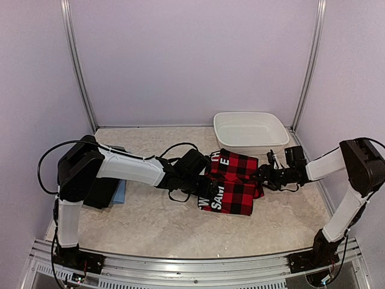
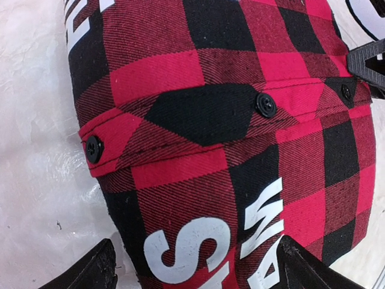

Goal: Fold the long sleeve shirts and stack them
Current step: Pick up the square-folded shirt from the center of the board.

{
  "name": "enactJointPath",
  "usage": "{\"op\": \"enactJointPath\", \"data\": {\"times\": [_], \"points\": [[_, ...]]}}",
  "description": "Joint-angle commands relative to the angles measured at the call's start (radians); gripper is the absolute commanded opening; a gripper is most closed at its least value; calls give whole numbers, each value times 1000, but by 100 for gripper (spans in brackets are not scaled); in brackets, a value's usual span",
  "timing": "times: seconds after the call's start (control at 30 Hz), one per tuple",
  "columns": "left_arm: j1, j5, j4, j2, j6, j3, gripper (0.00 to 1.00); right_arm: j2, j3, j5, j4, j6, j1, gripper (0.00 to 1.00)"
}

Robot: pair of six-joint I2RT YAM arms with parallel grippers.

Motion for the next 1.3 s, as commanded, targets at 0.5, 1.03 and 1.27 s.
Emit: {"op": "enactJointPath", "data": {"times": [0.5, 1.03, 1.27], "points": [[-4, 35, 47, 32, -3, -27, 87, 249, -38, -222, 470, 271, 122, 35], [87, -90, -61, -188, 55, -80, 87, -183, 330, 256, -573, -188, 89, 0], [186, -170, -156, -323, 105, -99, 88, -171, 704, 666, -1109, -280, 159, 0]]}}
